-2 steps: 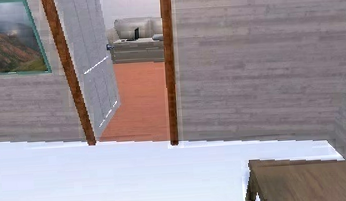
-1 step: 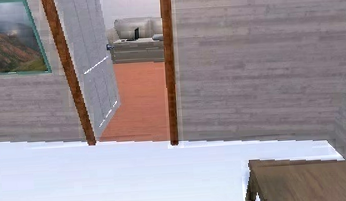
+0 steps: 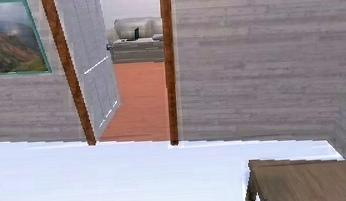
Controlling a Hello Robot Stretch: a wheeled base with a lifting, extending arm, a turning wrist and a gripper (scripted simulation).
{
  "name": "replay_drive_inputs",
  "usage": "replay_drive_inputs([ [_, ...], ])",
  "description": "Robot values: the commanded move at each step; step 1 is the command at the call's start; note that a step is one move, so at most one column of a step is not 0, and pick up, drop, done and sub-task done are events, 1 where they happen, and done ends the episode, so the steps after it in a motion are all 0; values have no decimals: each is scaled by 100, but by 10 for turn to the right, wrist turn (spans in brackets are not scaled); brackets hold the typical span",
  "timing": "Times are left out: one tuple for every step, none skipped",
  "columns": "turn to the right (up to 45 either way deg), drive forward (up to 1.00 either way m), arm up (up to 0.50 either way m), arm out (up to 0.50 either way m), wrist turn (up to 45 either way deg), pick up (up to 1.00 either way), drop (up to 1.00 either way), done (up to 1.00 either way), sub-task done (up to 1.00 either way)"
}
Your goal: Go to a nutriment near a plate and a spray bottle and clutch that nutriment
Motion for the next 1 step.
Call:
replay_drive_inputs([
  [0,0,0,0,0,0,0,100,0],
])
